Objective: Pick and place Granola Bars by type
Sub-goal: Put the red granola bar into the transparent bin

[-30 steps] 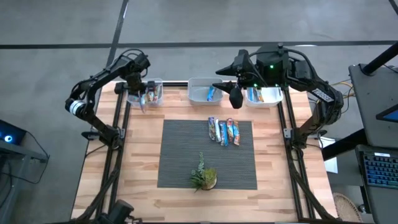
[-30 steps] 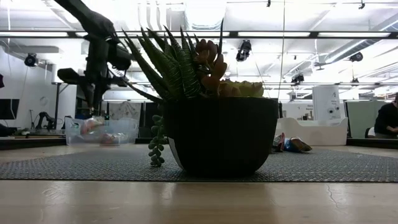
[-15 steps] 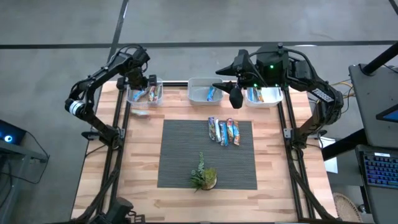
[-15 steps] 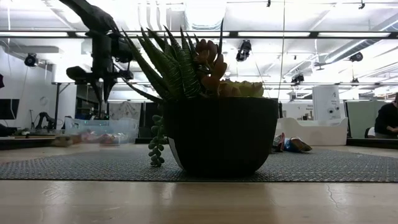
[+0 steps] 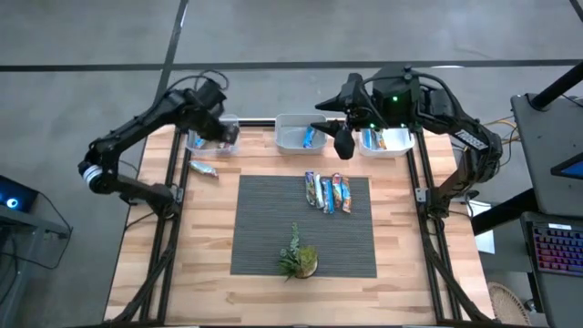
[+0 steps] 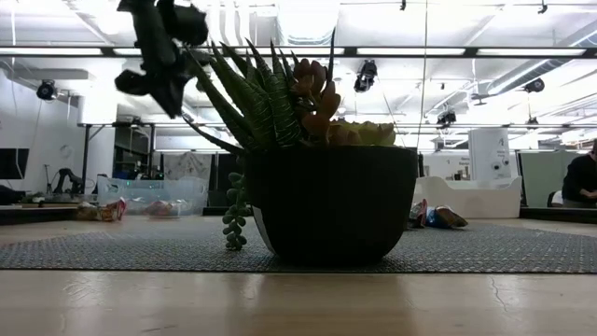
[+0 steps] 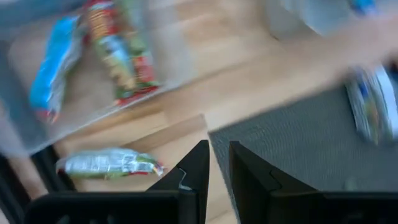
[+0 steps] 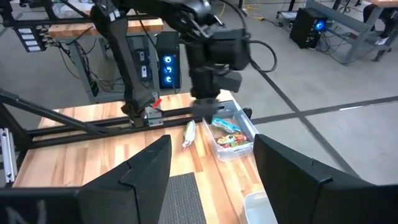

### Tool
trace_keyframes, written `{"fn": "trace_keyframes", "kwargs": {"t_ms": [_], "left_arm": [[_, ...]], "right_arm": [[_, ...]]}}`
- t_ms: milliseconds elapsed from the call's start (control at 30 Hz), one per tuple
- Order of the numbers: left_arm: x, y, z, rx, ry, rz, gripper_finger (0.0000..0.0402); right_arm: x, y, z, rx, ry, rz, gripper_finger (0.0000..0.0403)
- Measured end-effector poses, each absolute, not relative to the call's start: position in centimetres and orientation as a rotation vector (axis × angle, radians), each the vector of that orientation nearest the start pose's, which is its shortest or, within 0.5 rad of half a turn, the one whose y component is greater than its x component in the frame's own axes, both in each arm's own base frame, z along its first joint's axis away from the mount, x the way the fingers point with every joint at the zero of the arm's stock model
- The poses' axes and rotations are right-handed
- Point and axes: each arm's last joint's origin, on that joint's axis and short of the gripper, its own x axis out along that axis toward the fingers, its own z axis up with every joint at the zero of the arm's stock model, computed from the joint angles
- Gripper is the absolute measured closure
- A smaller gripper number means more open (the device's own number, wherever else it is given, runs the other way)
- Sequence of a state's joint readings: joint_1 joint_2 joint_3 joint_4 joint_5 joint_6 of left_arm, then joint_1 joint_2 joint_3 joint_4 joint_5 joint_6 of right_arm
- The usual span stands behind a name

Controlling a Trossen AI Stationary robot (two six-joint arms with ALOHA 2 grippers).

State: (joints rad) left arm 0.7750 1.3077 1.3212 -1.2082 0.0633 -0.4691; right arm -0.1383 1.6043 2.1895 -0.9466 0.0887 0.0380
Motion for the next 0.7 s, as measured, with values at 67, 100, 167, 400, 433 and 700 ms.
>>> {"fn": "trace_keyframes", "kwargs": {"t_ms": [67, 100, 167, 400, 433, 700], "left_arm": [[17.4, 14.7, 33.5, -0.780, 1.002, 0.787, 0.0358], [17.7, 14.1, 33.6, -0.724, 1.020, 0.735, 0.0358], [18.3, 13.0, 33.8, -0.599, 1.057, 0.627, 0.0358], [19.8, 10.1, 33.9, -0.404, 1.106, 0.431, 0.0358], [19.9, 9.9, 33.9, -0.429, 1.106, 0.442, 0.0358], [18.8, 8.4, 35.0, -0.407, 1.015, 0.481, 0.0366]], "right_arm": [[28.7, -4.3, 51.8, 0.039, 0.360, -0.231, 0.0183], [28.8, -4.3, 51.8, 0.037, 0.360, -0.230, 0.0183], [28.8, -4.3, 51.7, 0.032, 0.363, -0.230, 0.0183], [29.1, -4.3, 51.3, 0.033, 0.380, -0.230, 0.0183], [29.1, -4.3, 51.1, 0.035, 0.386, -0.230, 0.0183], [29.8, -4.4, 49.8, 0.060, 0.433, -0.235, 0.0183]]}}
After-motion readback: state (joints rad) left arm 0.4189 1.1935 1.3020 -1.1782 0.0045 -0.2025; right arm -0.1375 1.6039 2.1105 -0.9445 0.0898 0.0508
